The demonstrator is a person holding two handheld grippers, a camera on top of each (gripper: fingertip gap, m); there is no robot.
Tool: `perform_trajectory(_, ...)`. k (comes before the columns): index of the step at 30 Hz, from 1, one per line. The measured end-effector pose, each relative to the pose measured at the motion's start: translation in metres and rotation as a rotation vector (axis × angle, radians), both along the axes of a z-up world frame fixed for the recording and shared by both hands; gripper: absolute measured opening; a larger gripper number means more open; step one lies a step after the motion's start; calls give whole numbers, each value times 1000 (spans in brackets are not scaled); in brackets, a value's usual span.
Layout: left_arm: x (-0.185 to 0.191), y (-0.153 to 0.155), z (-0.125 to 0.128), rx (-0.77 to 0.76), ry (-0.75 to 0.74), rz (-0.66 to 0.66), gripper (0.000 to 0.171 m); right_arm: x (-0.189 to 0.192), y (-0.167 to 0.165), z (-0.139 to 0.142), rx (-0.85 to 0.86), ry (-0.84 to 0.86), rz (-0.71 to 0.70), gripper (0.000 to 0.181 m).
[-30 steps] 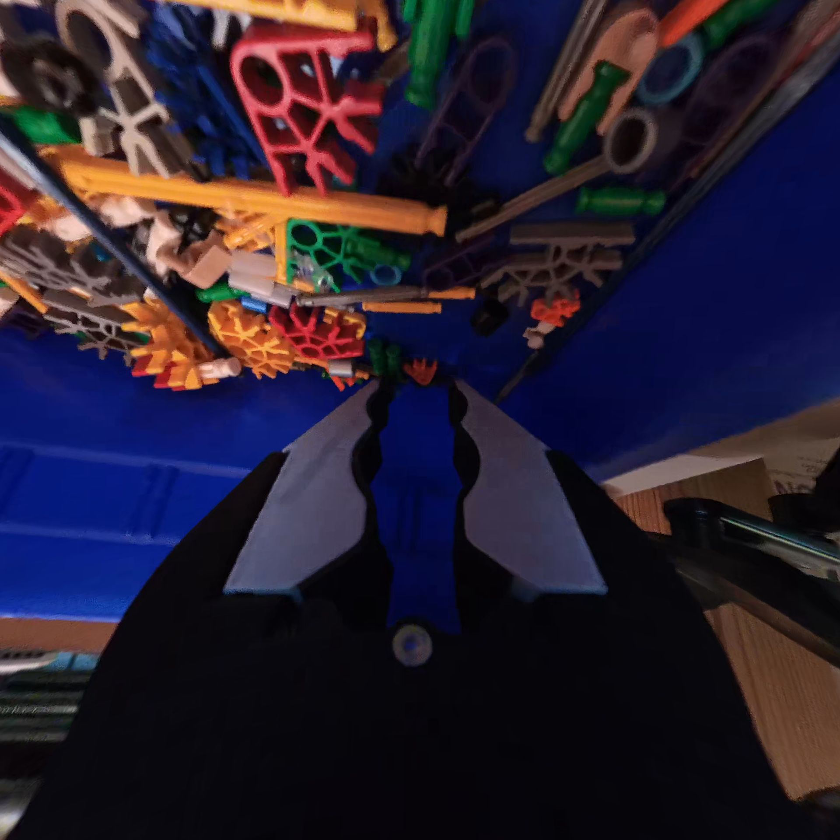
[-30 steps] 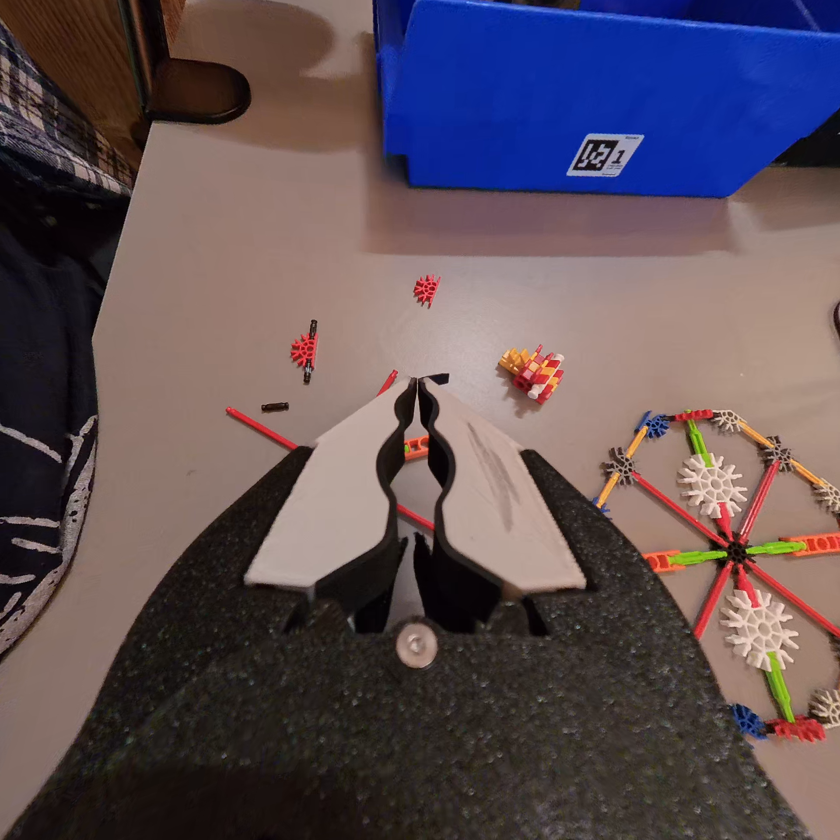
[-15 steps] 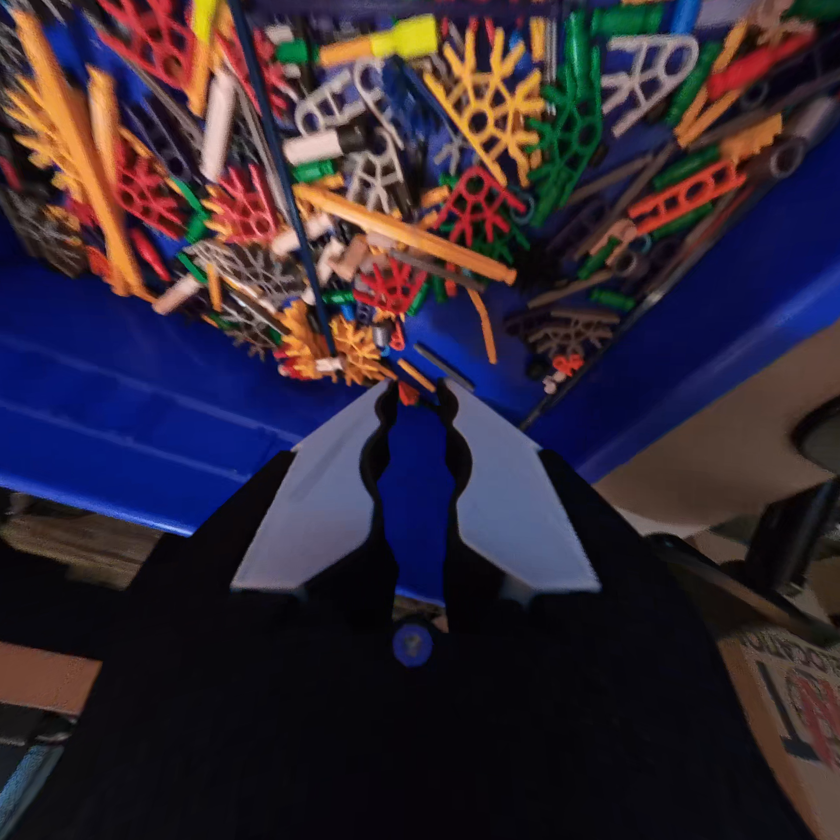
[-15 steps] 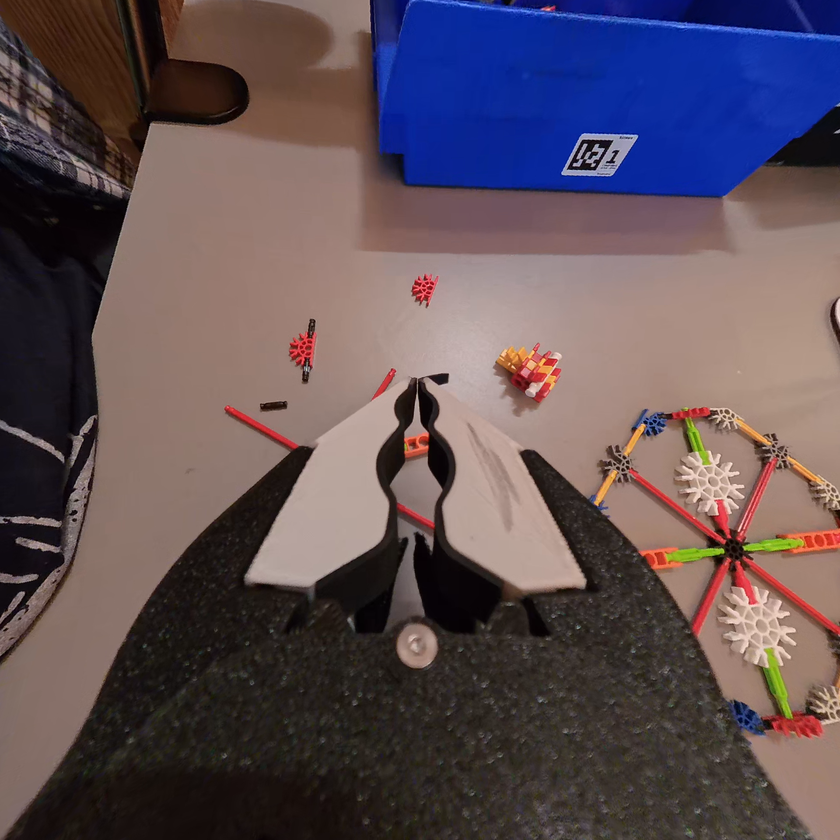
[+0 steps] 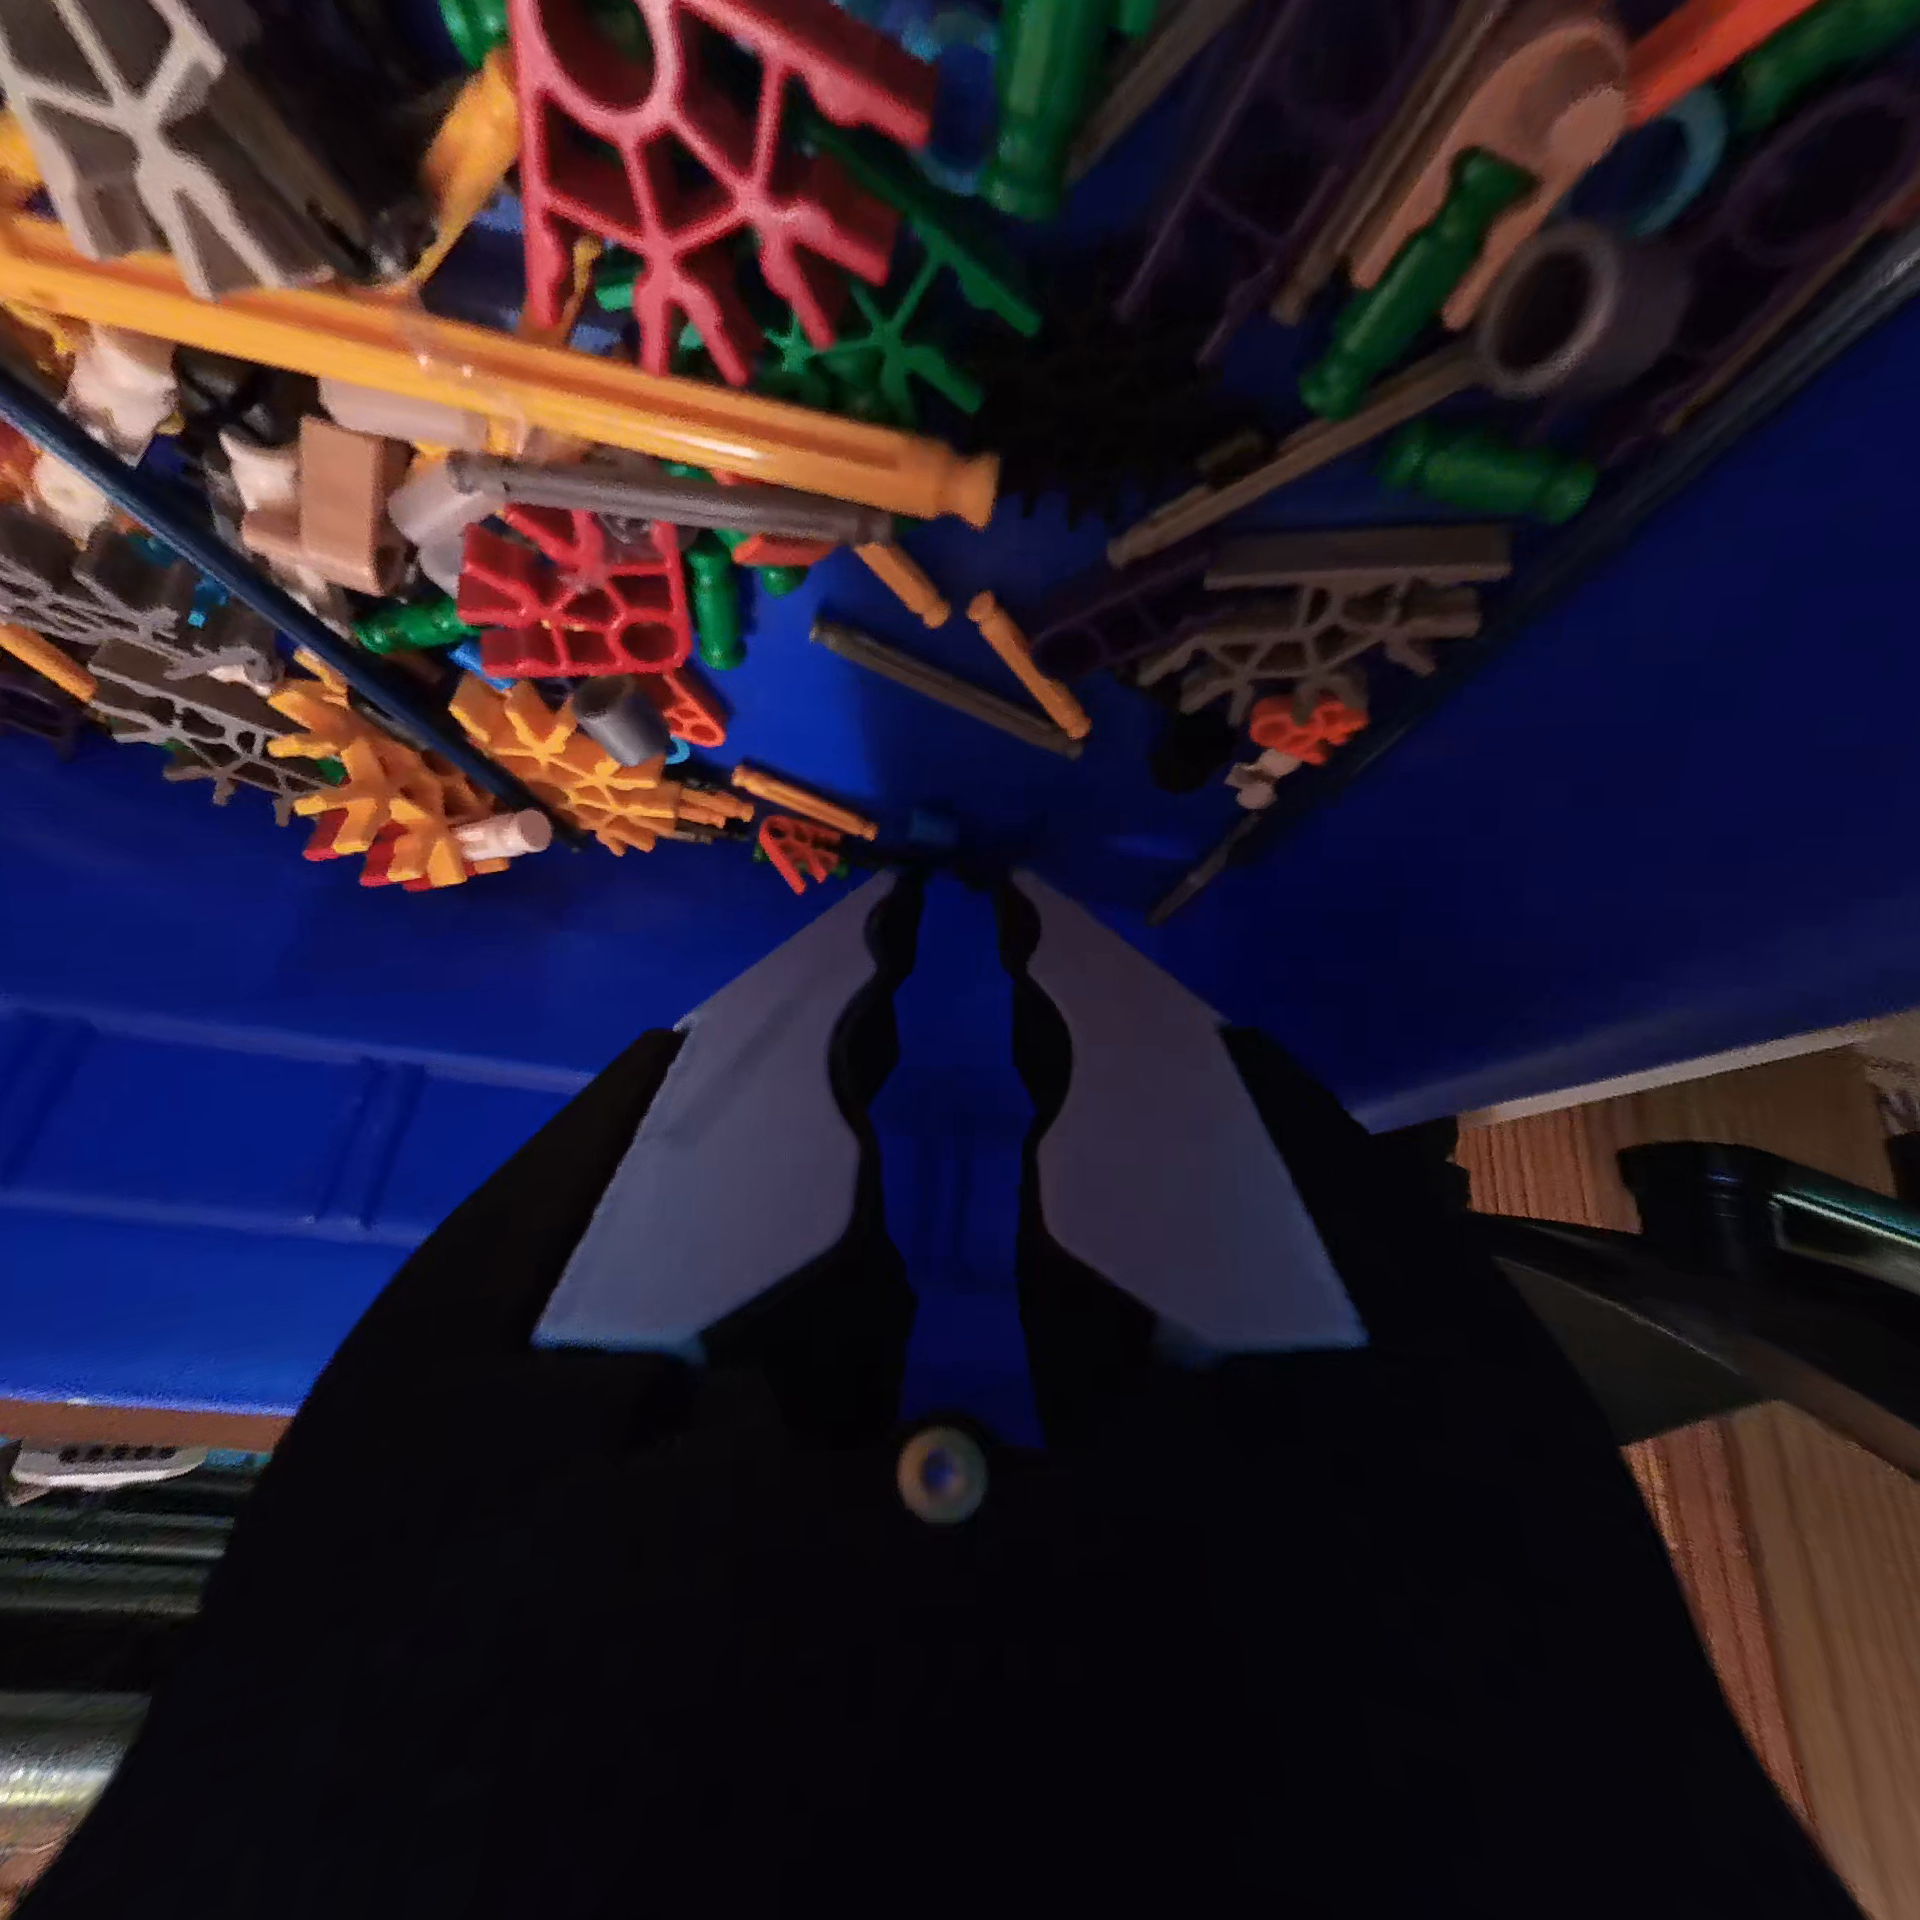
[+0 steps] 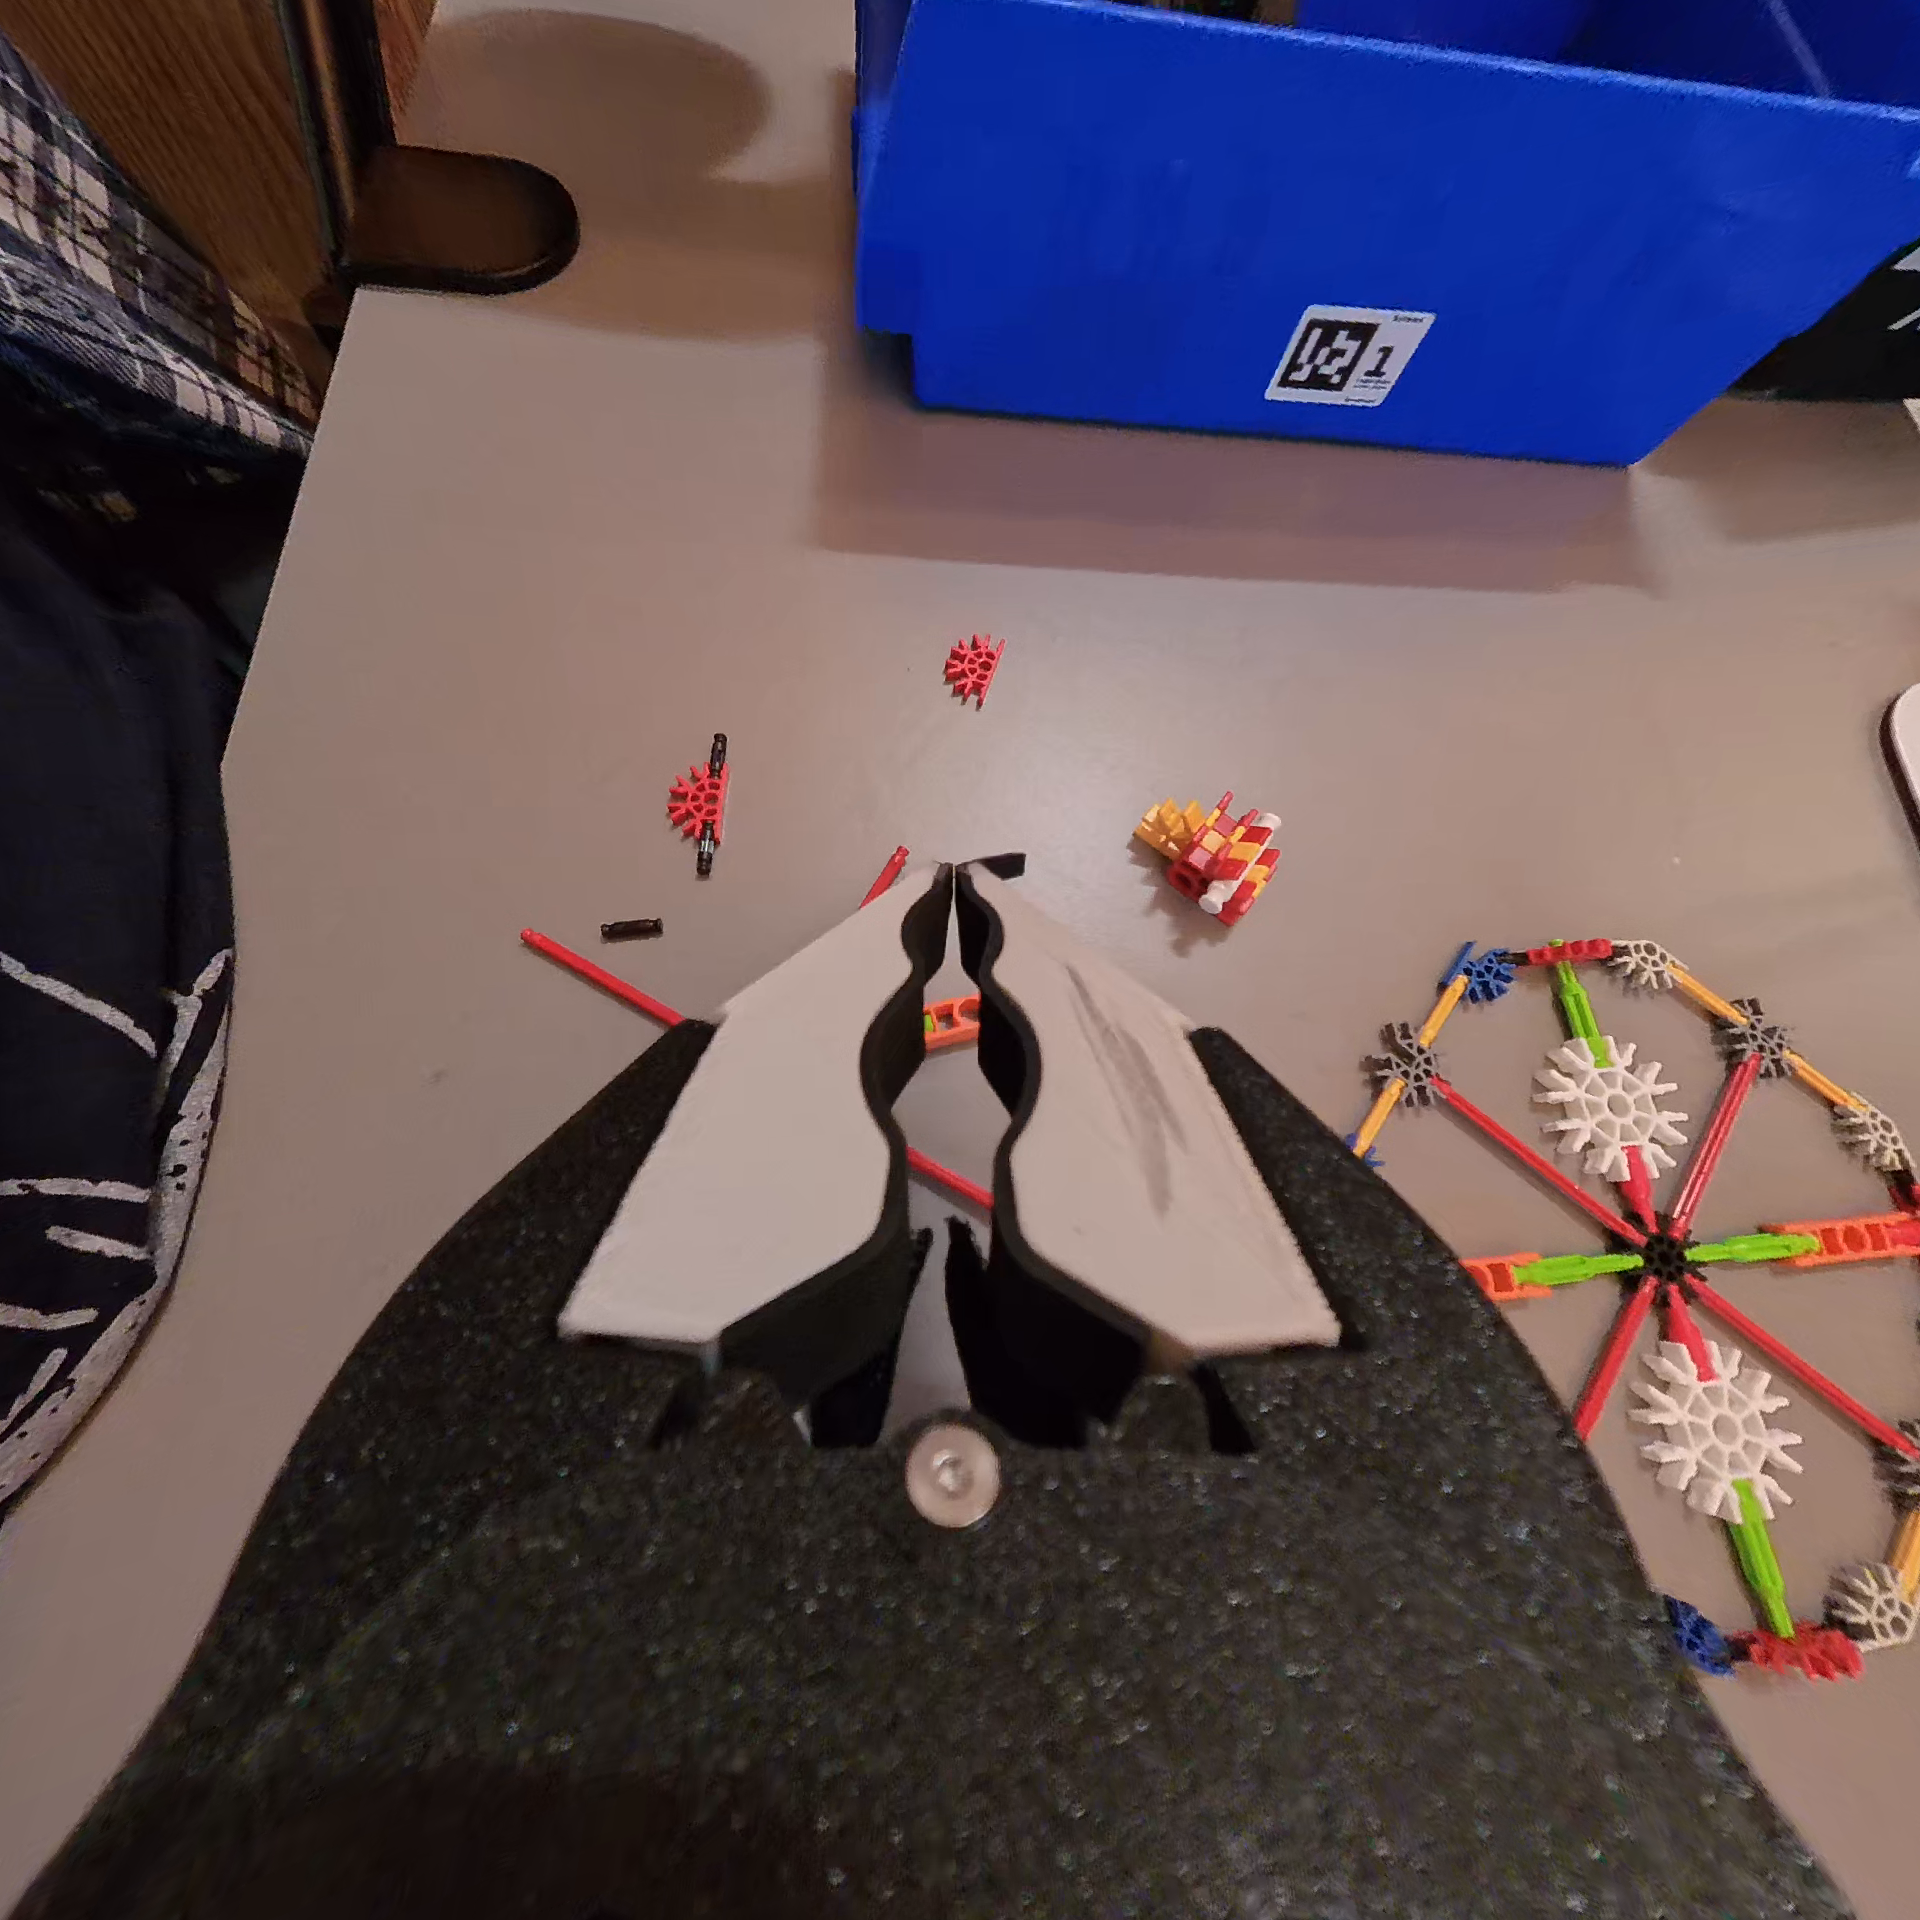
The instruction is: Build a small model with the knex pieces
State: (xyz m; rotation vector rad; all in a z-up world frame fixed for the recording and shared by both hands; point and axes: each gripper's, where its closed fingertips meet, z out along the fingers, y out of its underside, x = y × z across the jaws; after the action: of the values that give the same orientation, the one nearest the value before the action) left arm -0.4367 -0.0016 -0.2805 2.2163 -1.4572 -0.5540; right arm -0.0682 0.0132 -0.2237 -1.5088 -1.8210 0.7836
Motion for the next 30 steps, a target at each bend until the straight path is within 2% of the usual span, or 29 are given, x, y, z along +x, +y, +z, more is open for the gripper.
perform_trajectory(1, 0, 1, 0, 8, -13, 14, 12, 0, 0, 1, 1, 2, 0, 0)
perform_trajectory(2, 3, 1, -2, 9, -47, 33, 2, 0, 0, 1, 2, 3, 1, 0)
perform_trajectory(6, 9, 13, -2, 99, -137, 55, 2, 0, 0, 2, 7, 5, -1, 0)
perform_trajectory(9, 31, 20, 3, 160, -311, 99, 2, 0, -1, 3, 4, 7, 0, 0)
perform_trajectory(10, 30, 23, 8, 185, -318, 105, 3, 0, 0, 2, 3, 6, 1, 0)
perform_trajectory(16, 13, 17, 23, 187, -292, 137, 12, -2, -1, -1, -4, -3, 4, 0)
perform_trajectory(22, 5, 18, 12, 182, -196, 72, 18, -2, -1, -1, -3, -2, 6, 0)
perform_trajectory(30, 6, 22, 1, 190, -179, 57, 18, -2, -2, 0, 1, 0, 8, 0)
